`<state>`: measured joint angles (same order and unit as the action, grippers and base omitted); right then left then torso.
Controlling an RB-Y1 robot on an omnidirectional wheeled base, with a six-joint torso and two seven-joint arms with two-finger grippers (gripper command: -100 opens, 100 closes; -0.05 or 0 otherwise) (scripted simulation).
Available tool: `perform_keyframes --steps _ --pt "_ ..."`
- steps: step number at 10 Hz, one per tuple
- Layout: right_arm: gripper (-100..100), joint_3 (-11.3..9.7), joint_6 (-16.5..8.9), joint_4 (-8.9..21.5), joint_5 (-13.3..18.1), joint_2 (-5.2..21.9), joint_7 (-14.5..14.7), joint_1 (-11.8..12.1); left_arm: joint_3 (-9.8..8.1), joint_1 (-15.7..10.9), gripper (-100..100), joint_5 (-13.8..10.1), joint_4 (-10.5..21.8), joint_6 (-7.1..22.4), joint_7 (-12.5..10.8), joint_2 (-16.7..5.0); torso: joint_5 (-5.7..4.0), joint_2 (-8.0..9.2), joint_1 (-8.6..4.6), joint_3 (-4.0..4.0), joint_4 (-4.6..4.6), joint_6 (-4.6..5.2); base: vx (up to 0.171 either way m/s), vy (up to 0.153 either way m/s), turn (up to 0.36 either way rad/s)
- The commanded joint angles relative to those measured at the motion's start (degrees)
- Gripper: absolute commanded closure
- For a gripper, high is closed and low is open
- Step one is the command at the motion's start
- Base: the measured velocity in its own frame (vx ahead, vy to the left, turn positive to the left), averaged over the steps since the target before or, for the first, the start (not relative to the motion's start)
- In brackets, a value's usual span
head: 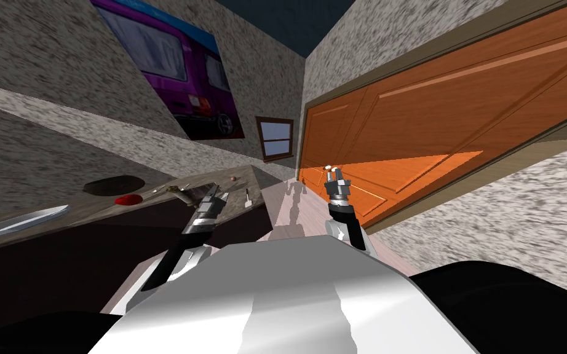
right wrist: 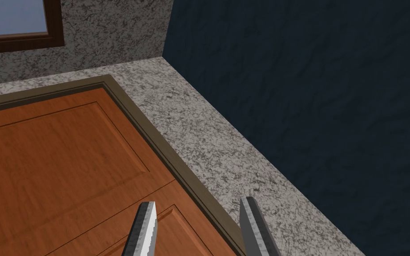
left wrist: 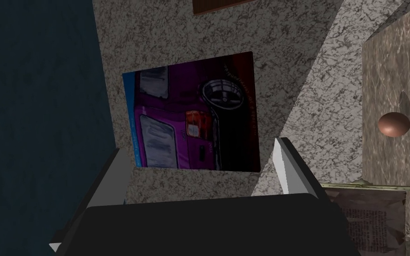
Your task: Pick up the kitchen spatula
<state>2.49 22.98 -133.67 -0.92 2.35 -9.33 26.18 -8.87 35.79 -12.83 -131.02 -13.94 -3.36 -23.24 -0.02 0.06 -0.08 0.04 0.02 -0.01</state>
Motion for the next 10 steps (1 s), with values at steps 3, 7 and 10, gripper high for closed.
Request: perform_keyframes --steps 3,7,10 --pt "0 0.0 0.0 0.0 0.0 0.0 0.0 0.0 -1.52 2.8 -100 -4.1 0.9 5.7 1.7 -5.2 -0.01 0.03 -0.03 0.02 0.01 0.0 -0.021 -0.046 -0.118" --pt "0 0.0 0.0 0.0 0.0 0.0 0.0 0.0 -2.31 4.2 -100 -6.2 1.4 11.0 2.5 -7.9 -0.01 0.02 -0.04 0.01 0.0 0.04 -0.018 -0.036 -0.068" --pt "0 0.0 0.0 0.0 0.0 0.0 0.0 0.0 -3.82 7.0 -100 -10.3 2.4 16.4 4.1 -13.0 -0.01 0.04 -0.05 0.02 0.01 -0.01 -0.02 -0.054 -0.107"
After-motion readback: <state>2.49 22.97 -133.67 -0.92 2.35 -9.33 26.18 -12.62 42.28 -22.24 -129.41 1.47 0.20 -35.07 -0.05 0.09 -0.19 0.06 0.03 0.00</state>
